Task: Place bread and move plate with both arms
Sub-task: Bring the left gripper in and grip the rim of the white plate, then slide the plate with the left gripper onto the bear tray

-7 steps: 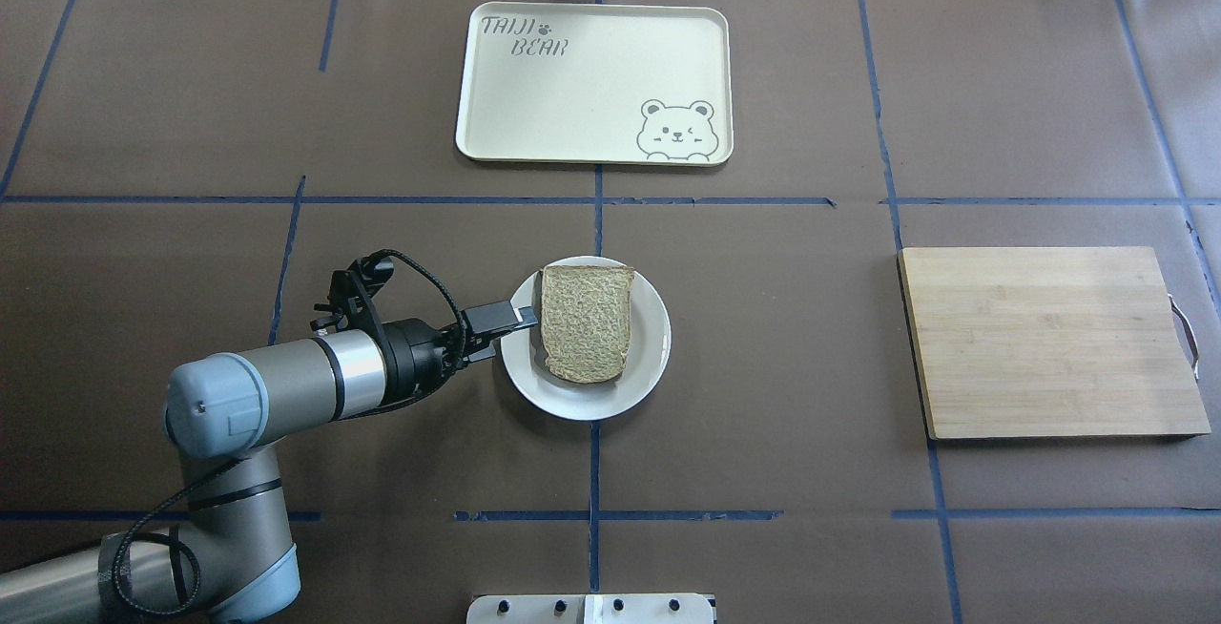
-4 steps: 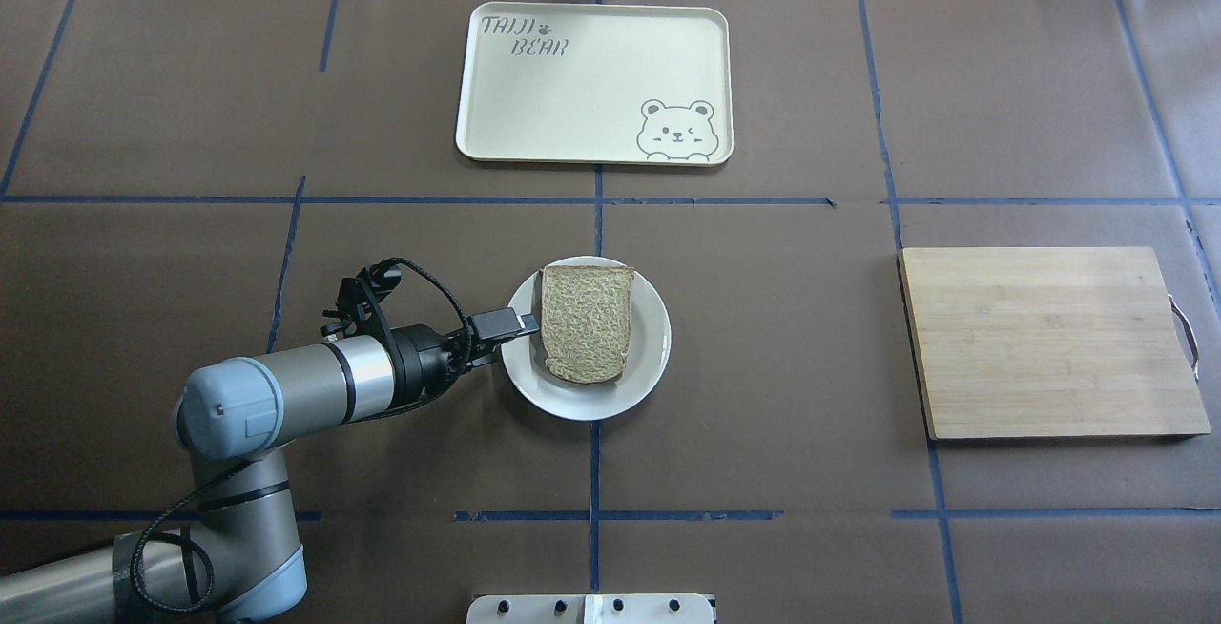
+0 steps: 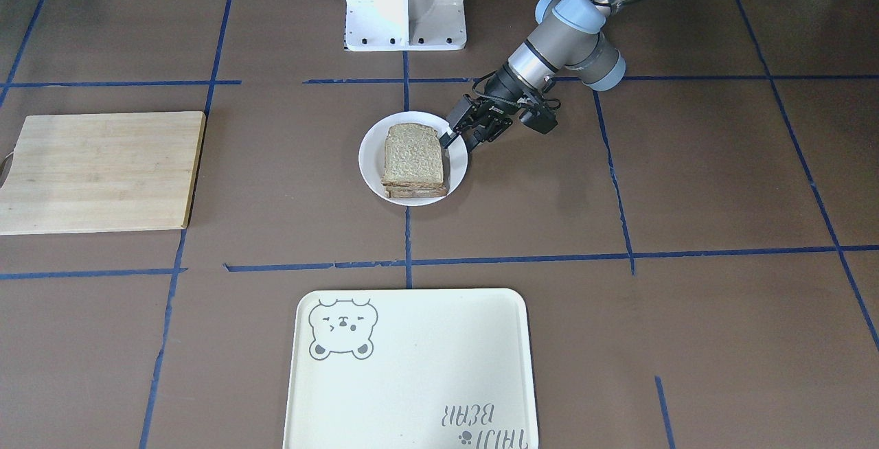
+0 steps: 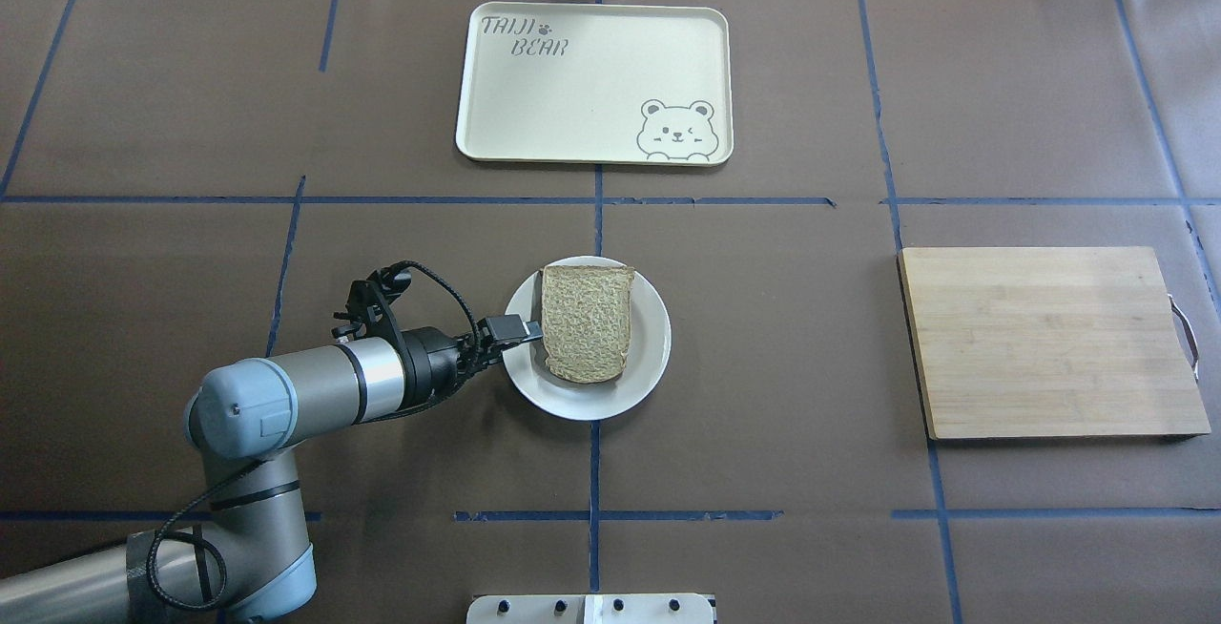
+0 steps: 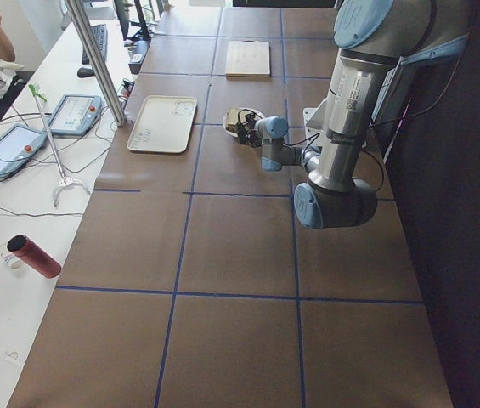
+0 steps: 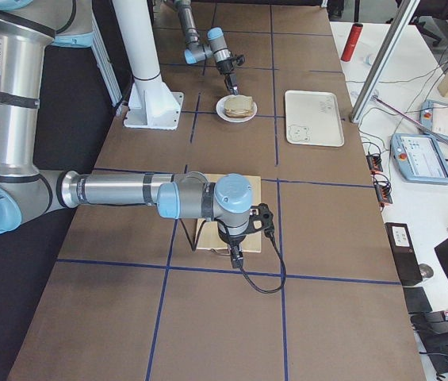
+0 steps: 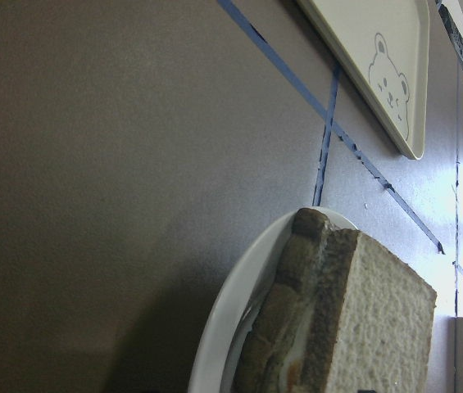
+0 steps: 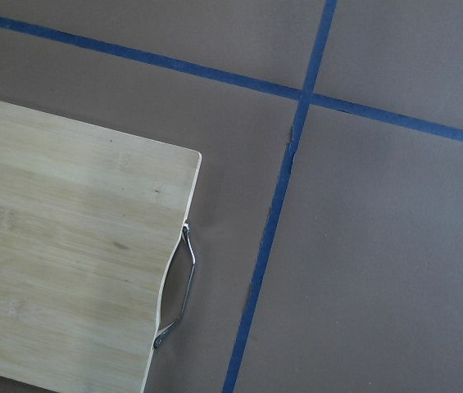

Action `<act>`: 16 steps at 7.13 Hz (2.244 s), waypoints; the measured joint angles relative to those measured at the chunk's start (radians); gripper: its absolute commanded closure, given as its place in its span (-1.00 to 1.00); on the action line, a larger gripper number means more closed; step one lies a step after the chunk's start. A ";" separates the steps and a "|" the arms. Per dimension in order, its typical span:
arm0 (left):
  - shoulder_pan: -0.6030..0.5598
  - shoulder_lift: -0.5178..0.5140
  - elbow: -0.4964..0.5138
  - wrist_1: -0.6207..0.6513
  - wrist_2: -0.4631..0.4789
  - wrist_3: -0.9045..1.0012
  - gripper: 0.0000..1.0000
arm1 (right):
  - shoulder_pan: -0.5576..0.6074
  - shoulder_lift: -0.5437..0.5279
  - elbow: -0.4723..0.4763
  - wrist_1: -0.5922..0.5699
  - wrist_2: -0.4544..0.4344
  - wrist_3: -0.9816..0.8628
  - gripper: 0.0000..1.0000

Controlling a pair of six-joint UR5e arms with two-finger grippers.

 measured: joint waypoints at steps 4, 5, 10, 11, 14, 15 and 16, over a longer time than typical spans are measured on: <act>0.004 -0.003 0.040 -0.035 -0.003 0.001 0.40 | 0.000 0.000 -0.001 0.000 0.000 0.000 -0.99; 0.005 -0.004 0.046 -0.040 -0.003 0.001 0.40 | 0.000 0.000 -0.001 0.000 0.000 0.000 -0.99; 0.019 -0.014 0.051 -0.063 -0.001 0.000 0.90 | 0.000 0.000 -0.002 0.000 0.000 0.000 -0.99; 0.023 -0.015 0.052 -0.090 -0.001 0.000 1.00 | 0.000 0.000 -0.002 0.000 0.000 0.000 -0.99; 0.022 -0.008 0.052 -0.220 0.003 -0.002 1.00 | 0.000 0.000 -0.002 0.000 0.000 0.004 -0.99; 0.015 -0.008 0.051 -0.267 0.014 -0.017 1.00 | 0.000 0.000 -0.002 0.000 -0.001 0.005 -0.99; 0.001 -0.012 0.053 -0.298 0.034 -0.050 1.00 | 0.000 0.000 -0.002 0.000 -0.001 0.007 -0.99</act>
